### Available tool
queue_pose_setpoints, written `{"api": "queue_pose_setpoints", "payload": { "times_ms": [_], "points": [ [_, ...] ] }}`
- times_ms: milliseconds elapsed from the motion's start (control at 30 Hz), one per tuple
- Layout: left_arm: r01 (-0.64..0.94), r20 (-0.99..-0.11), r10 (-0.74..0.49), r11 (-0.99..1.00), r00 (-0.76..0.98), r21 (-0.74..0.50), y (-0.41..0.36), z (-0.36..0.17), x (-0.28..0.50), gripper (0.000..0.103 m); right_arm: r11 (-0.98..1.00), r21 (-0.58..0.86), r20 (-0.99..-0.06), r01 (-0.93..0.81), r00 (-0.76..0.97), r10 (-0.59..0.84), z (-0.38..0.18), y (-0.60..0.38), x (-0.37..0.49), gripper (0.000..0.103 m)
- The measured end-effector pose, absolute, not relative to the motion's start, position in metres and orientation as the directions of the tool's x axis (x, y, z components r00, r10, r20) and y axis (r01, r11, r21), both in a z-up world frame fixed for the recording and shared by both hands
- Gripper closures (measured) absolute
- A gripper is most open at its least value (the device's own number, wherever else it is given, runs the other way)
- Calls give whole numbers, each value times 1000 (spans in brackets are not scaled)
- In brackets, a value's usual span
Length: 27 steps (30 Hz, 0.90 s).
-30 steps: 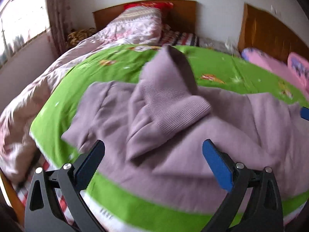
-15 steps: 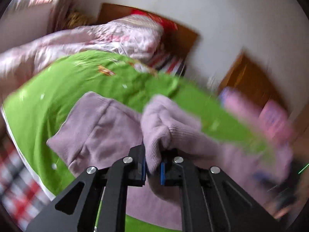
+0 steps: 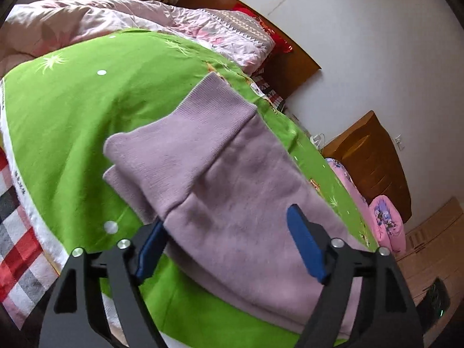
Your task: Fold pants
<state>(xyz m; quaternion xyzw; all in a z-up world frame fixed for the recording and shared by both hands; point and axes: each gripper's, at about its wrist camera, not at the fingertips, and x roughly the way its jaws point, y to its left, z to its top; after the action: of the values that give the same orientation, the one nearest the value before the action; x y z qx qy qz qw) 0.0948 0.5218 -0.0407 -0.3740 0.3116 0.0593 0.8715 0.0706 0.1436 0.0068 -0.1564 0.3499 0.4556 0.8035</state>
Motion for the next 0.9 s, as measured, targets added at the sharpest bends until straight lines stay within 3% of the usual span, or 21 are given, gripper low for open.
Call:
{"api": "queue_pose_setpoints", "payload": {
  "times_ms": [167,300,367,433,600,667,733,800,900],
  "points": [
    [-376,-595,-95,694,798,-614,515,-35,87,19,522,9,-768,-853,328,550,-12,152,57,50],
    [-440,-600,106,781,793,-443,470,-1,61,15,555,55,-752,-830,331,570,-8,139,63,50],
    [-379,-577,92,835,811,-398,436,11,58,8,574,76,-736,-816,342,584,-2,137,68,50],
    [-311,-598,56,891,799,-331,401,11,66,8,587,95,-732,-804,343,588,2,143,75,48],
    [-211,-708,10,958,706,-197,339,-24,95,7,557,42,-815,-829,295,500,-15,179,84,22],
    [-199,-734,124,980,667,-15,313,-34,99,6,518,-28,-856,-855,288,429,-33,186,76,15],
    [-180,-736,183,980,652,84,297,-33,94,6,511,-6,-851,-860,273,449,-29,174,72,14],
    [-165,-731,140,986,667,38,299,-26,85,6,508,-17,-850,-861,281,446,-23,164,70,16],
    [-231,-690,210,971,693,63,304,-14,69,6,531,46,-815,-846,275,509,-5,151,75,16]
  ]
}}
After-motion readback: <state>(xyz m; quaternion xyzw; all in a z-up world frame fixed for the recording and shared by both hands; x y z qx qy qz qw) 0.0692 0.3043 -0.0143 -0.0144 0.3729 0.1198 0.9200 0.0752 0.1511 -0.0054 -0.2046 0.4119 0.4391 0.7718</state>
